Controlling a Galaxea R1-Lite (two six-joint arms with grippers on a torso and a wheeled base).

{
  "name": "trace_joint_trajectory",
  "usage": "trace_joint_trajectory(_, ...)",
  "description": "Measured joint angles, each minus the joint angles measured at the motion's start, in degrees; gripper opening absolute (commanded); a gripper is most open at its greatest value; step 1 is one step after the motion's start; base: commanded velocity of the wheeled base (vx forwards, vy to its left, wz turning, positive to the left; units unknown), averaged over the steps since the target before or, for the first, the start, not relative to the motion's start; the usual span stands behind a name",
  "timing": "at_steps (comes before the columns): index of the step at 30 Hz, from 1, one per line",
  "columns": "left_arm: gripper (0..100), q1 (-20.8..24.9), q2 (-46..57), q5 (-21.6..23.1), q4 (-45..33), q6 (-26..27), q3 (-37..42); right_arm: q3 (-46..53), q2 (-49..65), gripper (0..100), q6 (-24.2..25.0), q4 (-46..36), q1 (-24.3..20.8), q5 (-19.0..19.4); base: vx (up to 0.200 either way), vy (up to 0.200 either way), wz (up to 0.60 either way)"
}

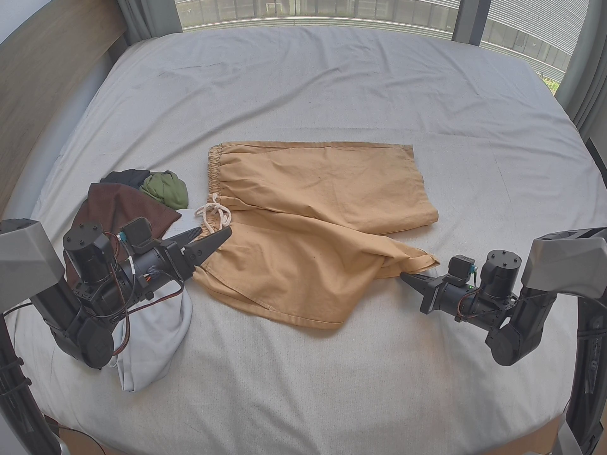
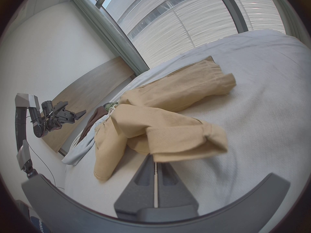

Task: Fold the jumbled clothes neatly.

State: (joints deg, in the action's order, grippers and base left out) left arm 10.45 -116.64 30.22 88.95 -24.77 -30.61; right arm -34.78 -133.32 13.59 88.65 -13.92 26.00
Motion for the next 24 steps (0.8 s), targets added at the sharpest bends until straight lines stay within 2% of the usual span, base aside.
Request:
trace_joint_trajectory(7, 100, 0.1, 0.0, 0.0, 0.0, 0.0, 0.0, 5.3, 1.6, 0, -1.0, -0.1, 2.5, 0.6, 0.0, 0.0, 0.0)
trace_joint_trajectory(13, 100, 0.1, -0.3, 0.0, 0.0, 0.4, 0.0, 8.5, 3.1, 0, -1.7, -0.1, 5.2, 3.1, 0.0, 0.0, 0.0)
trace_joint_trajectory(17, 100, 0.2, -0.5, 0.0, 0.0, 0.9, 0.0, 8.6, 3.2, 0, -1.7, -0.1, 5.4, 3.3, 0.0, 0.0, 0.0)
trace_joint_trajectory(18, 100, 0.2, -0.6, 0.0, 0.0, 1.0, 0.0, 8.2, 3.1, 100, -1.7, -0.1, 5.1, 3.3, 0.0, 0.0, 0.0)
trace_joint_trajectory(24, 100, 0.1, -0.7, 0.0, 0.0, 1.0, 0.0, 5.6, 1.9, 100, -1.6, -0.2, 3.2, 3.0, 0.0, 0.0, 0.0)
